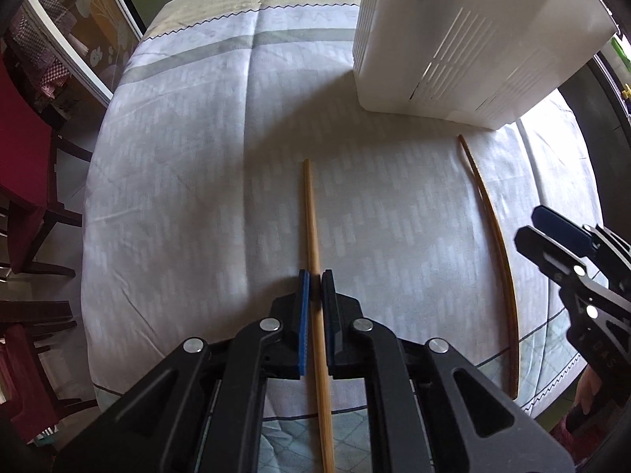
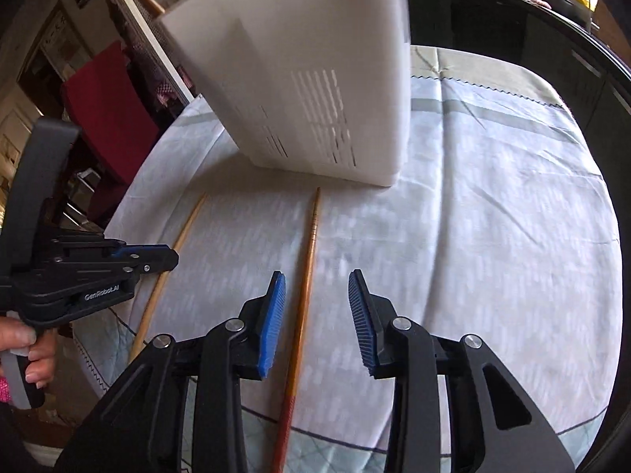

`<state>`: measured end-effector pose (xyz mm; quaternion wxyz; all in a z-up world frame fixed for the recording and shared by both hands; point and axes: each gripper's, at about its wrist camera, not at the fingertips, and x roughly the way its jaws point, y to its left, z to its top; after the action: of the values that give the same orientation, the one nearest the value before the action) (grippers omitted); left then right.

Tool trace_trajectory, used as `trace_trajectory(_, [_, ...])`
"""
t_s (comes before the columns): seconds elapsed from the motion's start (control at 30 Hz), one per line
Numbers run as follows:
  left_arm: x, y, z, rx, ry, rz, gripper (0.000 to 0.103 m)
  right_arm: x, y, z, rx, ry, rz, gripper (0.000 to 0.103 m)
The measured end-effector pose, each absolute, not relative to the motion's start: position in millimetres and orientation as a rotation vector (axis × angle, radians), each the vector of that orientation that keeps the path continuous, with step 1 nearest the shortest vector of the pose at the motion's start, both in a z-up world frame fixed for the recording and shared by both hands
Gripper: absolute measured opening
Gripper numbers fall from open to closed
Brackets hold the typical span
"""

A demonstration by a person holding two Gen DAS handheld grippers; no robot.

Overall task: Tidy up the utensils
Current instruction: 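Grasp a plain chopstick with the left tool while the right tool grasps a red-tipped one, then lift both chopsticks upright and carry them over the white caddy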

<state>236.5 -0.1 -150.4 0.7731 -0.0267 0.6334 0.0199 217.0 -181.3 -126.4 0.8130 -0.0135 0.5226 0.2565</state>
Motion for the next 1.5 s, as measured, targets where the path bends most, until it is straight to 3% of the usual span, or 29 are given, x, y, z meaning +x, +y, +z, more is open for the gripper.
trace_trajectory(0.4, [228.5,5.0,-151.2,-0.059,1.345,0.016,0.007,227.7,-133.7,-144.0,-0.167,1.115,0.452,0.031])
trace_trajectory(0.57, [227.9,1.8,-151.1,-0.105,1.35,-0.008,0.022,227.1,-119.8,-148.3,-0.217,1.084,0.46,0.008])
trace_trajectory(0.7, [227.7,-3.1,-150.8,-0.095,1.361,-0.016,0.032,226.5,-131.5,-149.6,-0.203,1.095,0.473,0.007])
trace_trajectory(0.8, [229.3,-4.8,-150.9,-0.086,1.369,-0.01,0.032,228.5,-146.1,-150.7,-0.172,1.109,0.473,0.007])
trace_trajectory(0.9, [234.1,-4.6,-152.1,-0.08,1.369,-0.003,0.031,230.4,-150.6,-152.8,-0.163,1.113,0.487,0.007])
trace_trajectory(0.97, [237.2,-2.6,-150.8,-0.08,1.369,0.011,0.023,232.7,-148.7,-154.6,-0.157,1.115,0.492,0.007])
trace_trajectory(1.03, [241.4,0.5,-149.9,-0.08,1.364,0.021,0.007,235.8,-143.8,-156.5,-0.148,1.115,0.492,0.007])
trace_trajectory(1.3, [247.4,22.6,-145.1,-0.128,1.309,0.032,0.006,229.3,-185.2,-128.7,-0.006,1.041,0.487,0.007])
trace_trajectory(1.5, [229.7,33.4,-105.9,-0.145,1.163,0.012,0.005,211.1,-222.0,-83.3,0.089,0.902,0.463,0.007])
